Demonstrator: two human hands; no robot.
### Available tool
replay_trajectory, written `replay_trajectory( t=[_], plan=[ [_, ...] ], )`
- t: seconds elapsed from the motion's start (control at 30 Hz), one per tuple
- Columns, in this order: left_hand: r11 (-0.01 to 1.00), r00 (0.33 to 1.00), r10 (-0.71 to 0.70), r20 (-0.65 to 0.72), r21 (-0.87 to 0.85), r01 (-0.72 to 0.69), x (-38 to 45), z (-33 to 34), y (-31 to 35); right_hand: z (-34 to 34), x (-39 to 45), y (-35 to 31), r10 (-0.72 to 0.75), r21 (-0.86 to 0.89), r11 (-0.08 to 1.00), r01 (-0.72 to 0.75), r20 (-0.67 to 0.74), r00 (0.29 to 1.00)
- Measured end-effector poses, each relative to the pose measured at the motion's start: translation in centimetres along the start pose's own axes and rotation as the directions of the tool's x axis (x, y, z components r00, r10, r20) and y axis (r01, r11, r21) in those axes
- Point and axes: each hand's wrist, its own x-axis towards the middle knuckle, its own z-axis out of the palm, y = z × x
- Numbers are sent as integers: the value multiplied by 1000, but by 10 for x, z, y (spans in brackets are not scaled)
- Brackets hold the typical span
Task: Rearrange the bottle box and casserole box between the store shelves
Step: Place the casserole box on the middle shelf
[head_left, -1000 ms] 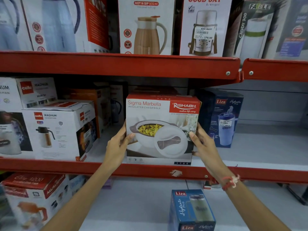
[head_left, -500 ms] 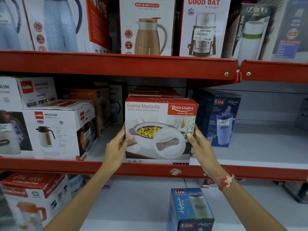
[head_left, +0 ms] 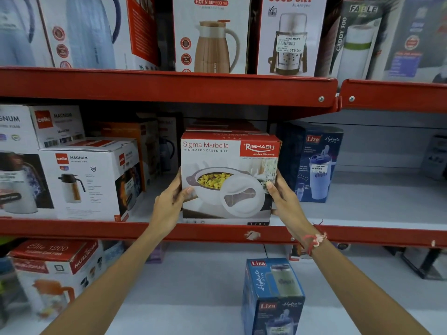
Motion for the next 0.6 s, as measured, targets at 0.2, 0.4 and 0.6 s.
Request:
replay_trajectory(
  t=[0.2, 0.4, 0.6],
  plan=[
    [1000, 976, -22, -218, -16, 19, -27, 6, 10, 0, -22, 8, -70, -81, 995, 61, -109, 992],
    [922, 890, 377, -255, 190, -336, -84, 30, 13, -12, -106, 41, -218, -185, 967, 174, -250, 943],
    [998, 998, 48, -42, -28, -49, -155, 92, -18, -30, -172, 108, -7, -129, 991, -32, -293, 956]
  ],
)
